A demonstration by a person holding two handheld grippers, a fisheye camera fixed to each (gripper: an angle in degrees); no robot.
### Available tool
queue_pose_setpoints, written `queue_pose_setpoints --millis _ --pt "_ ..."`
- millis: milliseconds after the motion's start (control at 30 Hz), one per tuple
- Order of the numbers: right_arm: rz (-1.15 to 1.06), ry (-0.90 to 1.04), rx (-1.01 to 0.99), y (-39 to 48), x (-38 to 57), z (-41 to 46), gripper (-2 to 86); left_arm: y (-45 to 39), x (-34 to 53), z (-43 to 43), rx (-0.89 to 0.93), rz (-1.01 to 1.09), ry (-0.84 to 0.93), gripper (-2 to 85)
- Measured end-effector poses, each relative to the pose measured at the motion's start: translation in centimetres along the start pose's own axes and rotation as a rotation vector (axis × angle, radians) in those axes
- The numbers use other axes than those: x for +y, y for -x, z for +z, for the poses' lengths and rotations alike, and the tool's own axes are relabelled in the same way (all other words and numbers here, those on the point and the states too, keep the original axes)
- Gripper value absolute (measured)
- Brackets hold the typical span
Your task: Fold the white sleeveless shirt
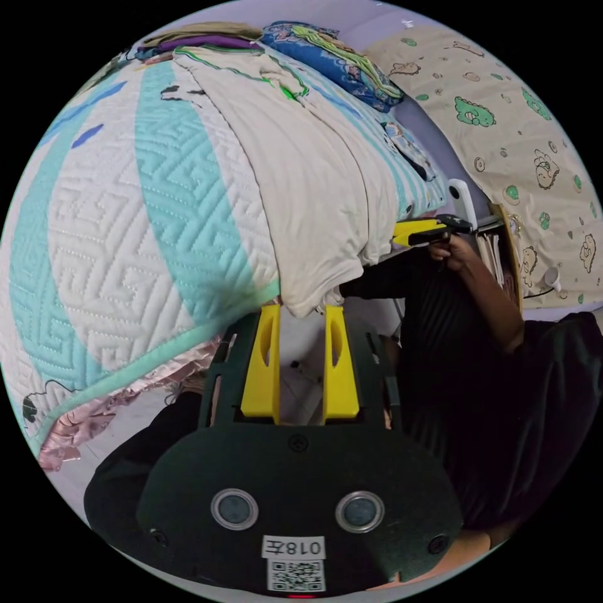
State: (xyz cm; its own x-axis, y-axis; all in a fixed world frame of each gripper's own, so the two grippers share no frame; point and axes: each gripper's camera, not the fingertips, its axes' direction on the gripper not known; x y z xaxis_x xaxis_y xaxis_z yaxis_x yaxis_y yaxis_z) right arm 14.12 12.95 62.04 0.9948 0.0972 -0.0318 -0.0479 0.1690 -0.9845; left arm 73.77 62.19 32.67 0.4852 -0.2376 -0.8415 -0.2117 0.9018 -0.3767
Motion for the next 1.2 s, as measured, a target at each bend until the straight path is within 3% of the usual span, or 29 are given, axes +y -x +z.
queue_pose_setpoints --millis 500,900,1200 --pt "-0.09 0.025 -0.141 -2.7 -0.4 0.7 9.3 0.9 -0.2 3.6 0.166 0.024 -0.046 9.2" --pt "-0.07 0.035 -0.179 -3.8 0.4 0.5 1.1 2.0 1.0 3.2 0.298 -0.029 -0.046 -0.9" --pt "-0.103 -0.103 -0.262 -2.2 3.6 -3.3 -0.6 1.9 3.0 0.9 0.414 -0.04 -0.161 -1.0"
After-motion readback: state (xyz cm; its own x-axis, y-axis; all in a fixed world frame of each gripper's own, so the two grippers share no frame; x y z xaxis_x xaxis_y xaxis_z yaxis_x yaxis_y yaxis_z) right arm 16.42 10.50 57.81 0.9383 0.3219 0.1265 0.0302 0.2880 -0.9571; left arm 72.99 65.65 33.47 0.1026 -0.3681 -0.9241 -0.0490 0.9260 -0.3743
